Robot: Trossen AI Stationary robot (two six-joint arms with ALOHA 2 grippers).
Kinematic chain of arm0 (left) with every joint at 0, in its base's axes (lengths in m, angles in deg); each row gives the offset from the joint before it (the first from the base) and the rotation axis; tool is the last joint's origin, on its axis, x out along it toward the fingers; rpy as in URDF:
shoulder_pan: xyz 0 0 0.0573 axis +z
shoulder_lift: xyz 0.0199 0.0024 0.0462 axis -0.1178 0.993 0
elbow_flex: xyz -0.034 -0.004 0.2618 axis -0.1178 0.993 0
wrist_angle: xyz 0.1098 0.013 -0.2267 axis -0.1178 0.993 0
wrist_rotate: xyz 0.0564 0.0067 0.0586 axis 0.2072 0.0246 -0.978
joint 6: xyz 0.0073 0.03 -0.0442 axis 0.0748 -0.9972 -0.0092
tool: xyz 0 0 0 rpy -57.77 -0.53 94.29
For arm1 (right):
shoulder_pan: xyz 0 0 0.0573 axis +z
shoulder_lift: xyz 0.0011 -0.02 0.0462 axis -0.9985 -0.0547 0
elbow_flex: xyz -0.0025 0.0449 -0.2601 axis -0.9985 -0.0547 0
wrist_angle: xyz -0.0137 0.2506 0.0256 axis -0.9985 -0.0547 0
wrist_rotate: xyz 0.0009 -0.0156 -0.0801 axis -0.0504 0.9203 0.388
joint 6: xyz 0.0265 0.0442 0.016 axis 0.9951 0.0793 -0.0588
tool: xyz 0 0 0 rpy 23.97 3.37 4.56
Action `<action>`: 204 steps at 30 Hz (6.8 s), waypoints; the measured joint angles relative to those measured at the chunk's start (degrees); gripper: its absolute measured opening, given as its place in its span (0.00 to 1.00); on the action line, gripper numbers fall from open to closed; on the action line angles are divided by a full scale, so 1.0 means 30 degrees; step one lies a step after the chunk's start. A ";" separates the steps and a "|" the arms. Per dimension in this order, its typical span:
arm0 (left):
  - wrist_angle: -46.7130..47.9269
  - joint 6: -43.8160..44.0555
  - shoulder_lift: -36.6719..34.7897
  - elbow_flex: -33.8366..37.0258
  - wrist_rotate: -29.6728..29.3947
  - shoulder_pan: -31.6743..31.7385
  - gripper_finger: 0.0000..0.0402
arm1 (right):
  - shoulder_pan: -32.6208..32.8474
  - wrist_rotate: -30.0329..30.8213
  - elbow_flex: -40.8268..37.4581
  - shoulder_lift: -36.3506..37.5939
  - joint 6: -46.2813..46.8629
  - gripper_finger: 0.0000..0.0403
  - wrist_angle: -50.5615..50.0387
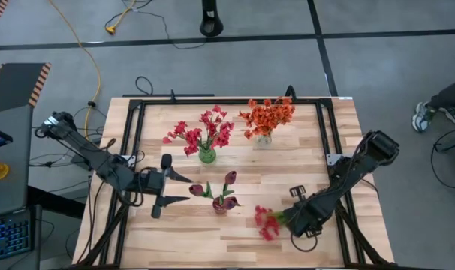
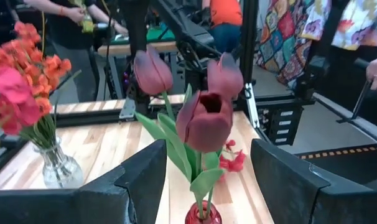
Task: Sort flowers into vase by color
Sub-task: Put the pink flowers into the green vase
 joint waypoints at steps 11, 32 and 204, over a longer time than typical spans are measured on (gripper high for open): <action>0.1599 -0.0273 -0.2119 0.0000 -0.0007 -0.0744 0.55 | -0.1145 0.6882 -0.0007 0.4624 0.1081 0.11 0.1593; 0.3184 -0.0791 -0.2632 0.0000 -0.2607 -0.0729 0.55 | -0.2310 1.7794 -0.0007 0.5921 0.0366 0.11 0.7401; -1.4454 -1.2751 -0.1217 0.5975 0.0187 0.2013 0.02 | -0.7663 1.3718 0.3402 0.8055 -1.0244 0.44 1.6314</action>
